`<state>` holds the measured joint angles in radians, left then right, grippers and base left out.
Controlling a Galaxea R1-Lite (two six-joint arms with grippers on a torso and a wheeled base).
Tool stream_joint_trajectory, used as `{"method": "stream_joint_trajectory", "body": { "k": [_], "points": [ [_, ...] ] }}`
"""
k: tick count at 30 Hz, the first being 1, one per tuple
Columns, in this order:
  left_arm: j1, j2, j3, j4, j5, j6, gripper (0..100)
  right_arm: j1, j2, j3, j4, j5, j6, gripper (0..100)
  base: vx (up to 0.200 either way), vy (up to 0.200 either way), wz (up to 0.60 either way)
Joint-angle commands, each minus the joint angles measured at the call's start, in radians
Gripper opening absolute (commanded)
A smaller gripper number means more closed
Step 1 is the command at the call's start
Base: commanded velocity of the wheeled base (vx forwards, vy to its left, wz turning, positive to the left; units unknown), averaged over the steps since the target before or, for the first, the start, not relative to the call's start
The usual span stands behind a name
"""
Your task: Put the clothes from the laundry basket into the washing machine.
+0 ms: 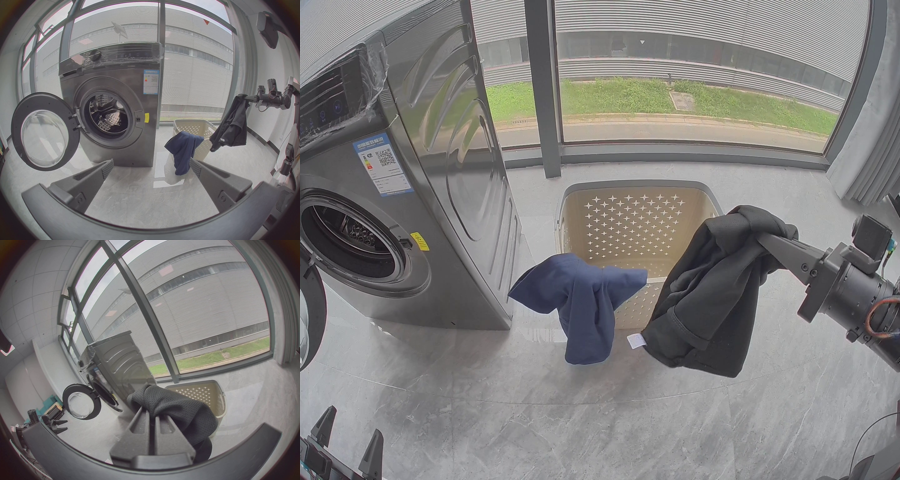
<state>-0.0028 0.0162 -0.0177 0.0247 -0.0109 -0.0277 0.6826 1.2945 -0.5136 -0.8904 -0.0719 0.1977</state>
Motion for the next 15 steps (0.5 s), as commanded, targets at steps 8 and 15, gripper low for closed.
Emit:
{"method": "stream_joint_trajectory", "body": {
  "k": [8, 15],
  "points": [
    [0.000, -0.007, 0.008, 0.000, 0.000, -0.001, 100, 0.006, 0.002, 0.006, -0.001, 0.001, 0.002, 0, 0.000, 0.200, 0.00],
    [0.000, -0.007, 0.008, 0.000, 0.000, -0.001, 100, 0.006, 0.008, 0.010, -0.001, 0.001, 0.003, 0, 0.000, 0.200, 0.00]
  ]
}}
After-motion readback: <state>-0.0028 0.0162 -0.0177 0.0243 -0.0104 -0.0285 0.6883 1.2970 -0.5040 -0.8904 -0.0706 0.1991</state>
